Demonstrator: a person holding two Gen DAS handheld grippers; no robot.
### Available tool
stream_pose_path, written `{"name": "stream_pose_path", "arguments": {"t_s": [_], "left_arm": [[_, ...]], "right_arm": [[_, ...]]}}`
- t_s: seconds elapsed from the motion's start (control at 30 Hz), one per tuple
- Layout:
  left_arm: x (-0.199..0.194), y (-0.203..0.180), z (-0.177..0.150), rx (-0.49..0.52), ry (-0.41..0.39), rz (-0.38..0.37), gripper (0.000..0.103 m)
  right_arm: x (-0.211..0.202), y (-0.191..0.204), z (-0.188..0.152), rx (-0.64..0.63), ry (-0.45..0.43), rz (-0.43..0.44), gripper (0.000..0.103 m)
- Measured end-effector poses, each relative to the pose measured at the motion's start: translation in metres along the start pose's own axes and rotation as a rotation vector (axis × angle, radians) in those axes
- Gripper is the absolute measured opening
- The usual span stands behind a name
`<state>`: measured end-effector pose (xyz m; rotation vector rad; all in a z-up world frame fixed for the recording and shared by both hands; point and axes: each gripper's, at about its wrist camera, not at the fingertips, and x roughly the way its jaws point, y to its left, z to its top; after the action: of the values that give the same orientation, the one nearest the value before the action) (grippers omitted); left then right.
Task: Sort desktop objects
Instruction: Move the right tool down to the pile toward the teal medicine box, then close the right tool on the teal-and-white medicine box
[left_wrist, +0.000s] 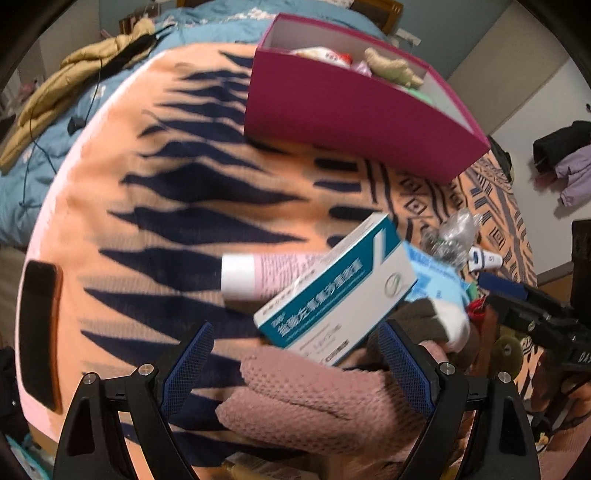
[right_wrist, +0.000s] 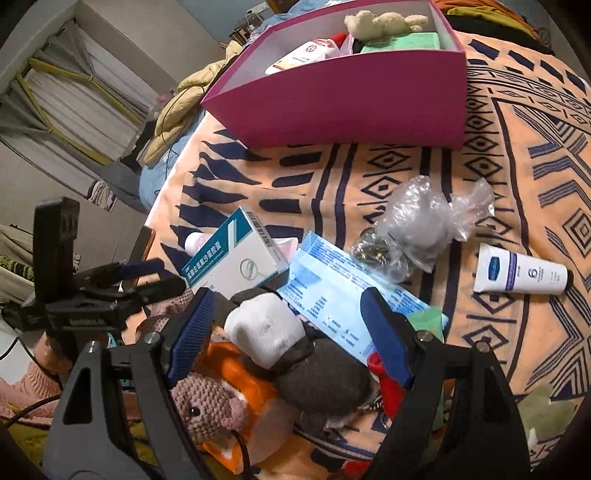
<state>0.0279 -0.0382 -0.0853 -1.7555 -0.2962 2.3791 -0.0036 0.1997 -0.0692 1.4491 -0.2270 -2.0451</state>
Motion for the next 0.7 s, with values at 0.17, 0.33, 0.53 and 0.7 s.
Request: {"name": "stream_pose_path", "arguments": {"t_s": [0.17, 0.33, 0.53, 0.7], "left_arm": [[0.010, 0.005, -0.004, -0.023, 0.034, -0.034, 0.093], [0.022, 0.008, -0.003, -0.054, 0.073, -0.092, 0.093], [0.037, 0.020, -0.005, -0.134, 0.144, -0.188, 0.093], [0.047, 0.024, -0.005, -0.159, 0.177, -0.246, 0.093]], "right_arm": [[0.014, 0.007, 0.008, -0.036, 0.034, 0.015, 0.082], [0.032, 0.019, 0.017, -0.091, 0.075, 0.019, 0.082], [0.054, 0.029, 0.031, -0.157, 0.117, 0.022, 0.082], [0.068, 0.032, 0.038, -0.189, 0.146, 0.030, 0.082]]}}
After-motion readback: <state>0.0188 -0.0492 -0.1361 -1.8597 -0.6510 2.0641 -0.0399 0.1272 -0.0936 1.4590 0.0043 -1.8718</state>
